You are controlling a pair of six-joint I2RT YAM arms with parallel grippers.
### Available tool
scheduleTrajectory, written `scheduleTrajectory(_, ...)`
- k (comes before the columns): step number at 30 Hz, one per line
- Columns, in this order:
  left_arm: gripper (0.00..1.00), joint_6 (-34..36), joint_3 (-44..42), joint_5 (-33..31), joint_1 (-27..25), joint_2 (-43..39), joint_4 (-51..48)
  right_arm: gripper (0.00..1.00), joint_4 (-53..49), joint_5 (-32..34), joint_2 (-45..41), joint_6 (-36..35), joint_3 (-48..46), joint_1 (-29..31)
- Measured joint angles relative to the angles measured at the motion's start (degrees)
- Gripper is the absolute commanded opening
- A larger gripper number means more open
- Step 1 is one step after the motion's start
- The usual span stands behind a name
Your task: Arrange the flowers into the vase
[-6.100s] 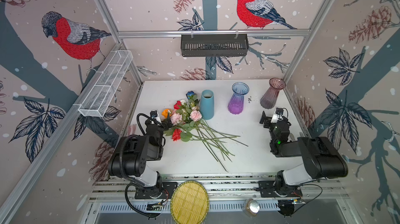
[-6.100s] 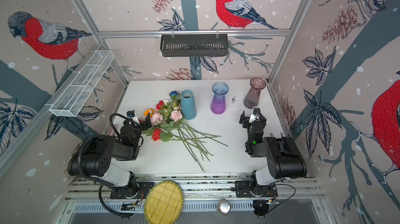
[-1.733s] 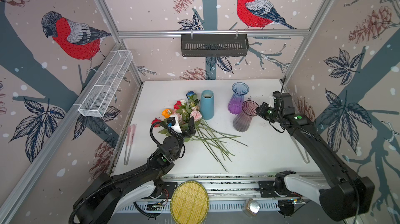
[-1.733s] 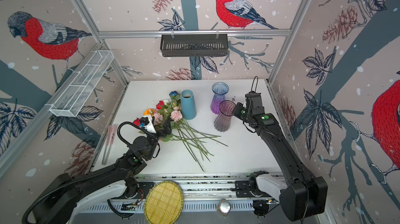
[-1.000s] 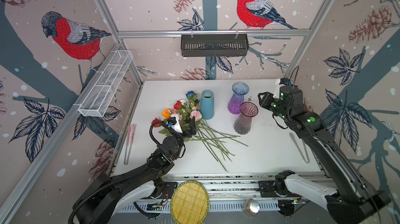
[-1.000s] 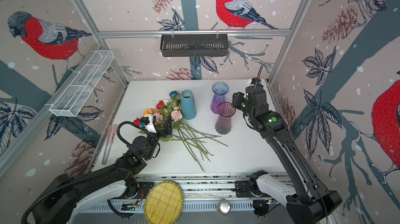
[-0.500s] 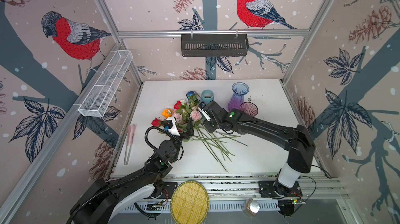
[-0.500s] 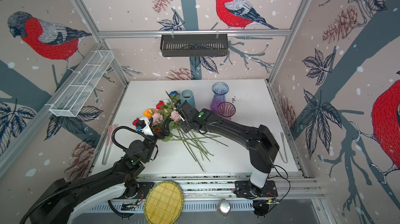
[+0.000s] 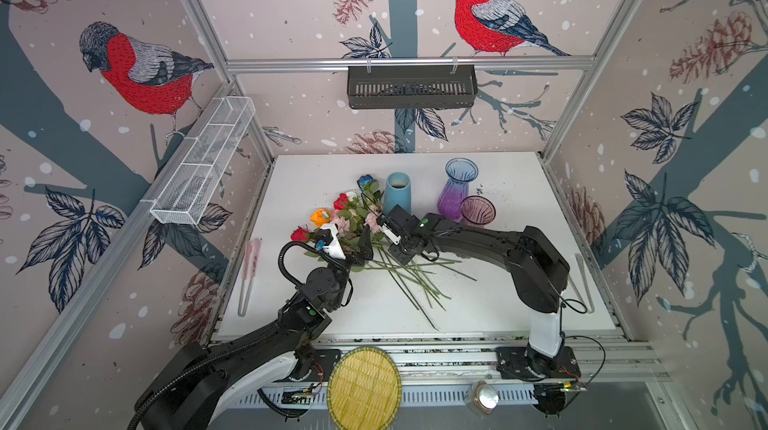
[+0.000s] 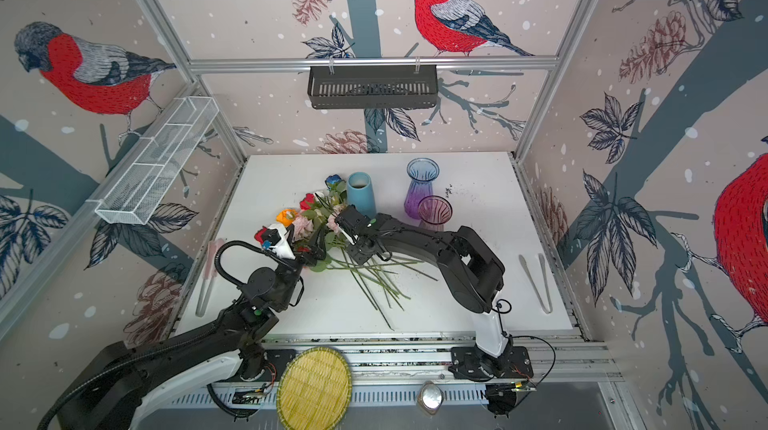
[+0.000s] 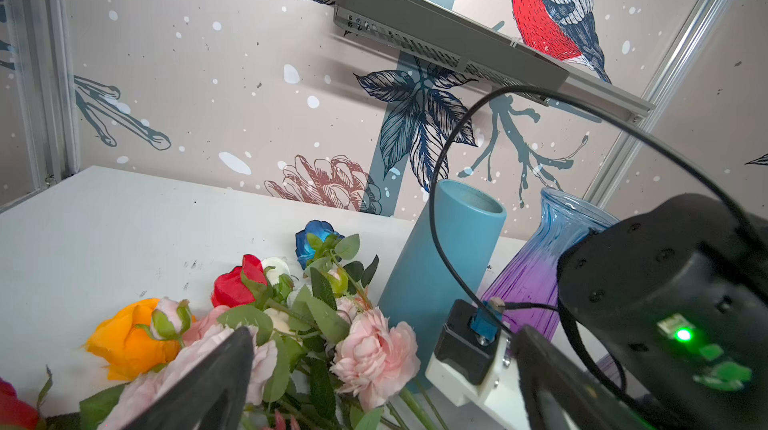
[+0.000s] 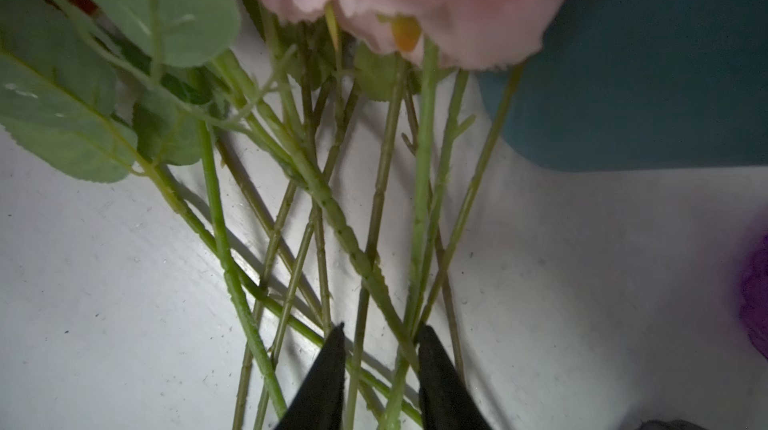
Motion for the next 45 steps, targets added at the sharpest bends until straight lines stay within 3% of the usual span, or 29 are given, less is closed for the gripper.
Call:
scheduleTrajectory(5, 0.97, 0.00, 0.13, 0.09, 0.00, 0.33, -0.04, 0.17, 0.04, 1.14, 0.68, 0.00, 0.00, -0.66)
scheduleTrajectory(11, 0.97, 0.00, 0.46, 0.13, 0.00, 1.01, -0.11, 0.20, -0.04, 2.34, 2.38, -0.02, 0.72, -1.22)
scheduleTrajectory(15, 0.97, 0.02, 0.63, 0.13, 0.00, 1.25, -0.09, 0.13, -0.59, 2.51, 3.10, -0.07, 1.57, -1.11)
scheduleTrajectory(20, 0.97, 0.02, 0.63, 0.11, 0.00, 1.29, -0.09, 0.13, -1.33, 3.21, 2.19, -0.09, 1.99, -0.74)
scheduleTrajectory(29, 0.97, 0.02, 0.63, 0.04, 0.00, 1.29, -0.09, 0.12, -3.63, 4.63, -2.67, -0.24, 4.63, 0.44)
scheduleTrajectory(37, 0.97, 0.04, 0.63, -0.02, 0.00, 1.20, -0.09, 0.04, -4.46, 4.48, -9.64, -0.04, 7.08, 0.63)
scheduleTrajectory(45, 0.97, 0.04, 0.63, -0.02, 0.00, 1.20, -0.09, 0.03, -1.20, -2.95, -17.92, 3.56, 8.20, -1.33)
